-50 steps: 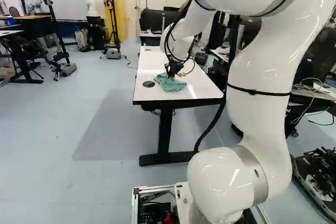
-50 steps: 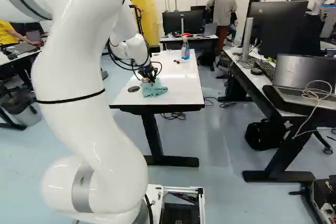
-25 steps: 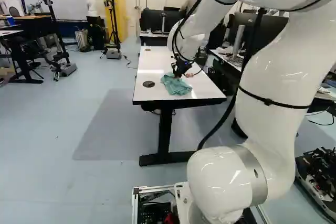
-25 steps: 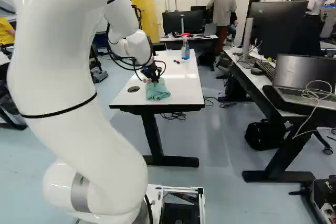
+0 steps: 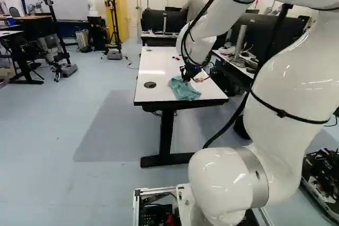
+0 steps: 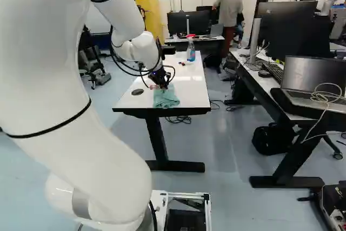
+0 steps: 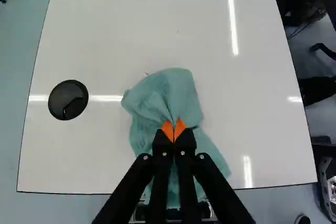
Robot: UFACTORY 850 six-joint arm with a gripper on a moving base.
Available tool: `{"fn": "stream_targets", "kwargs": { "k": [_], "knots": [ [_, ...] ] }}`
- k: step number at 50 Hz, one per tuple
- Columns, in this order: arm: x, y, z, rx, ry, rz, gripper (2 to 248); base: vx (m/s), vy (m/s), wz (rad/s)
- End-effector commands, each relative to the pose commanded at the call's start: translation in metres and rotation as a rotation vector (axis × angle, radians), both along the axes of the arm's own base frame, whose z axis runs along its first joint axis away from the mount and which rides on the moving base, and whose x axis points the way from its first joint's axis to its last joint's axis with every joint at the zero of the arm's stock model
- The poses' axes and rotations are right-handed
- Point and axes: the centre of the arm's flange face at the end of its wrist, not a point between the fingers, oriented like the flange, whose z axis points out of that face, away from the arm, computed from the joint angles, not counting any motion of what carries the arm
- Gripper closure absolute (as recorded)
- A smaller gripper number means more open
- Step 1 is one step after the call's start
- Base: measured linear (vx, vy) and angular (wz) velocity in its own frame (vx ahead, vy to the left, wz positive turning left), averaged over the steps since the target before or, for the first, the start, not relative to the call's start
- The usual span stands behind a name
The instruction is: Clean the table with the green towel
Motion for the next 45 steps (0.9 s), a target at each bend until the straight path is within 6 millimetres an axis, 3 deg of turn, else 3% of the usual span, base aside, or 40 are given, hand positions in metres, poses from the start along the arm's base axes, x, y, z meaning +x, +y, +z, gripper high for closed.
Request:
{"fn": "stream_targets", "kwargs": {
  "k": [18, 45],
  "knots": [
    [0.003, -0.001, 0.002, 0.000, -0.005, -0.002, 228, 0.000, 0.000, 0.000],
    [0.043, -0.017, 0.034, -0.005, -0.077, -0.029, 228, 0.000, 0.000, 0.000]
  ]
}}
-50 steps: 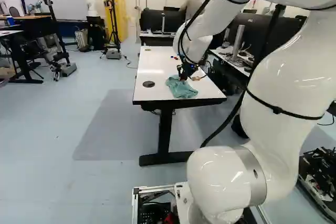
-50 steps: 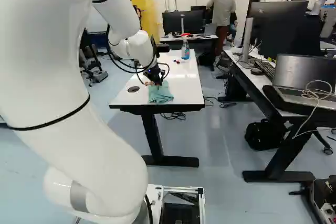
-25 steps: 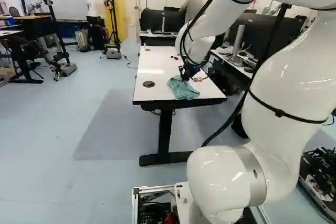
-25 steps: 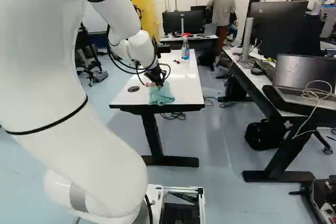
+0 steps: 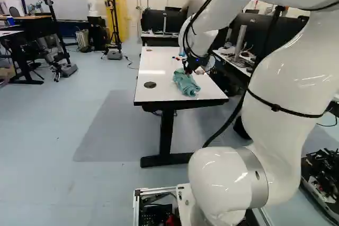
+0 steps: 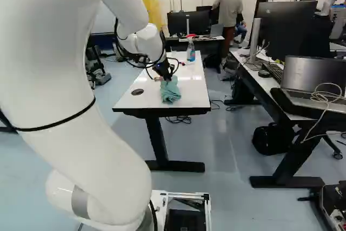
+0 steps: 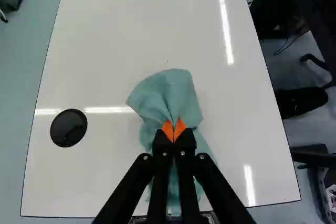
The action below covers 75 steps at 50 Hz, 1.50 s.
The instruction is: Clean the table with the green towel
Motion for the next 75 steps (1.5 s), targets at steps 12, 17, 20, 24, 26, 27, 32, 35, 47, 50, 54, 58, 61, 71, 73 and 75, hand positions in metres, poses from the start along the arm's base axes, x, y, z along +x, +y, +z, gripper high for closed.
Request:
{"fn": "stream_targets", "kwargs": {
  "k": [12, 17, 20, 24, 26, 27, 32, 35, 47, 50, 54, 58, 61, 71, 73, 75],
  "knots": [
    [0.024, -0.004, 0.001, -0.001, -0.008, -0.004, 228, 0.000, 0.000, 0.000],
    [0.034, -0.004, 0.001, -0.001, -0.011, -0.002, 228, 0.000, 0.000, 0.000],
    [0.040, -0.004, 0.001, -0.001, -0.013, -0.002, 228, 0.000, 0.000, 0.000],
    [0.047, -0.004, 0.000, -0.001, -0.015, -0.001, 228, 0.000, 0.000, 0.000],
    [0.051, -0.004, 0.000, -0.001, -0.017, 0.000, 228, 0.000, 0.000, 0.000],
    [0.053, -0.004, 0.000, -0.001, -0.017, 0.000, 228, 0.000, 0.000, 0.000],
    [0.063, -0.004, 0.000, -0.002, -0.021, 0.001, 228, 0.000, 0.000, 0.000],
    [0.069, -0.004, -0.001, -0.002, -0.024, 0.002, 228, 0.000, 0.000, 0.000],
    [0.092, -0.004, -0.002, -0.003, -0.034, 0.005, 228, 0.000, 0.000, 0.000],
    [0.098, -0.004, -0.002, -0.003, -0.037, 0.005, 228, 0.000, 0.000, 0.000],
    [0.107, -0.004, -0.005, -0.003, -0.037, 0.007, 228, 0.000, 0.000, 0.000],
    [0.115, -0.003, -0.009, -0.003, -0.036, 0.009, 228, 0.000, 0.000, 0.000],
    [0.121, -0.002, -0.013, -0.002, -0.034, 0.012, 228, 0.000, 0.000, 0.000],
    [0.143, 0.004, -0.027, -0.002, -0.027, 0.023, 228, 0.000, 0.000, 0.000],
    [0.147, 0.005, -0.030, -0.002, -0.025, 0.025, 228, 0.000, 0.000, 0.000],
    [0.152, 0.007, -0.033, -0.002, -0.024, 0.028, 228, 0.000, 0.000, 0.000]
  ]
}}
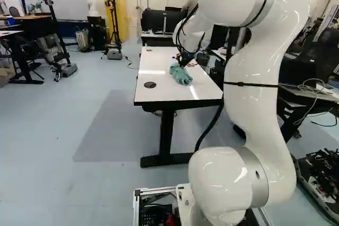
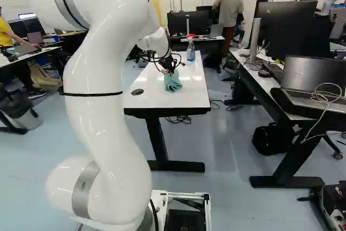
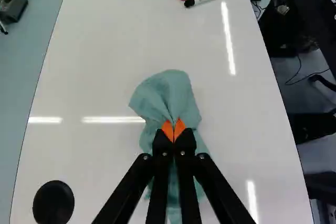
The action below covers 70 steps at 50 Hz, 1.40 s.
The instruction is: Clean the table with the green towel
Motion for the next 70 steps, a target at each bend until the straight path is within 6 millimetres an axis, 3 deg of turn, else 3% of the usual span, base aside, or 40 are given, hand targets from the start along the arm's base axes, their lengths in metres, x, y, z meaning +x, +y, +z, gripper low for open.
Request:
{"fn": "stream_targets", "kwargs": {
  "k": [10, 26, 70],
  "knots": [
    [0.019, 0.005, -0.015, 0.000, 0.006, 0.008, 228, 0.000, 0.000, 0.000],
    [0.025, 0.005, -0.036, 0.002, 0.034, 0.008, 228, 0.000, 0.000, 0.000],
    [0.022, 0.005, -0.039, 0.004, 0.081, 0.008, 228, 0.000, 0.000, 0.000]
  ]
}}
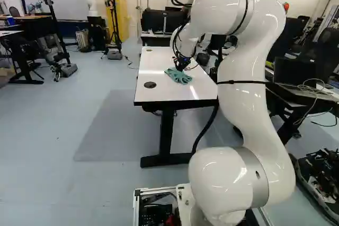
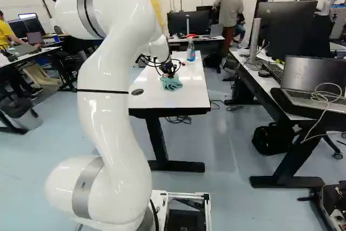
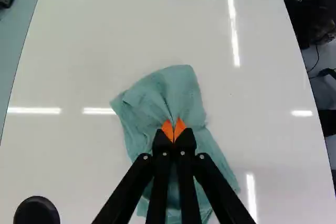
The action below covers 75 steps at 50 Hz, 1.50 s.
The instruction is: Clean the table with the green towel
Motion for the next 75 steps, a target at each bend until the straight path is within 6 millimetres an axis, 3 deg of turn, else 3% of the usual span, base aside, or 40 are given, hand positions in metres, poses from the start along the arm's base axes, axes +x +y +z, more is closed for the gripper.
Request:
{"fn": "stream_targets", "kwargs": {
  "k": [17, 57, 75],
  "knots": [
    [-0.008, 0.003, 0.000, 0.001, 0.015, 0.004, 228, 0.000, 0.000, 0.000],
    [-0.079, 0.032, 0.005, 0.001, 0.070, 0.048, 228, 0.000, 0.000, 0.000],
    [-0.106, 0.021, 0.007, 0.002, 0.087, 0.029, 228, 0.000, 0.000, 0.000]
  ]
}}
